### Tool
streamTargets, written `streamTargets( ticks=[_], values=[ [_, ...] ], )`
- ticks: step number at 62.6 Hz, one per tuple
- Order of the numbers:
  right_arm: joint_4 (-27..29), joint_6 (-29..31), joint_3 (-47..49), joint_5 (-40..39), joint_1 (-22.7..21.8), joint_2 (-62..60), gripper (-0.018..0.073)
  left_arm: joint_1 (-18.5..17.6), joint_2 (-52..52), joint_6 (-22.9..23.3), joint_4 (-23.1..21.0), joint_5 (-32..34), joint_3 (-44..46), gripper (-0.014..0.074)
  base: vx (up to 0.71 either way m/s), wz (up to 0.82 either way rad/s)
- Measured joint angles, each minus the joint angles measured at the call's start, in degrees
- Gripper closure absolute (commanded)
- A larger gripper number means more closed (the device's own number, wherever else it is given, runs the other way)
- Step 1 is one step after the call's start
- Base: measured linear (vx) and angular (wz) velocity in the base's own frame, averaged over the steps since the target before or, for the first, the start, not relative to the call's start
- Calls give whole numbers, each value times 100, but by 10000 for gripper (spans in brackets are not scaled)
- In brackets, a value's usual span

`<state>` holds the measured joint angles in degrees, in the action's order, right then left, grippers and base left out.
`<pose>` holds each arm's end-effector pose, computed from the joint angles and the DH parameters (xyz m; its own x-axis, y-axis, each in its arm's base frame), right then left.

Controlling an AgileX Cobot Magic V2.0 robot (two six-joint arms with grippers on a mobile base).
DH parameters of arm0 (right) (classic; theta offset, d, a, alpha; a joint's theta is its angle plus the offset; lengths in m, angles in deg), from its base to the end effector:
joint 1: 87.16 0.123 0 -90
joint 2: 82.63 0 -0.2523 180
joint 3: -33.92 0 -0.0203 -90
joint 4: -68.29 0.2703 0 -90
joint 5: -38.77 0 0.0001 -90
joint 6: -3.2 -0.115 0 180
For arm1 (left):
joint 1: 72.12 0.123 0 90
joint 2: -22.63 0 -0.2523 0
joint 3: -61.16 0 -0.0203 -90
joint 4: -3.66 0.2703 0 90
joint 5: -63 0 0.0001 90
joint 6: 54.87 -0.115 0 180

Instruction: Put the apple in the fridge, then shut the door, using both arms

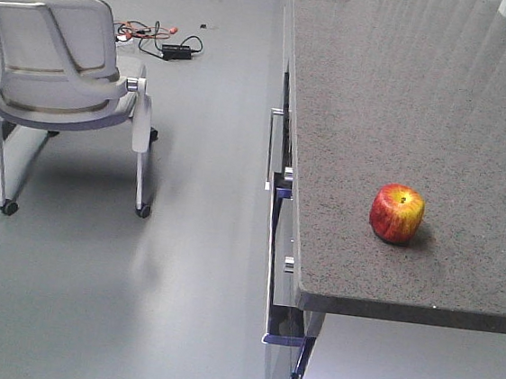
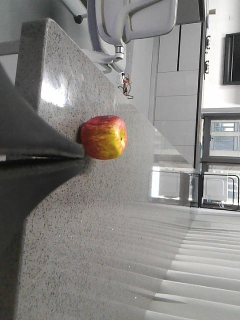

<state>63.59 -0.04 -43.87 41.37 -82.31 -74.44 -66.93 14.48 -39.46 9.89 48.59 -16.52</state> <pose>0.1330 0.0108 0.2009 0.0269 -0.0232 -0.9994 -0.0802 0.9965 -0.0253 0.1307 0.0150 0.1783 -0.1543 -0.1775 -0.9720 -0.1439 0.9773 -0.1556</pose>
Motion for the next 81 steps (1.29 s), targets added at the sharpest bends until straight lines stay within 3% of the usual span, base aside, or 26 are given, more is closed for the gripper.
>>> streamTargets(
  ticks=[69,81],
  values=[
    [0,-7,0,-68,0,0,563,0,0,5,0,0,0,603,0,0],
    [470,-47,0,-418,0,0,563,0,0,5,0,0,0,603,0,0]
  ],
)
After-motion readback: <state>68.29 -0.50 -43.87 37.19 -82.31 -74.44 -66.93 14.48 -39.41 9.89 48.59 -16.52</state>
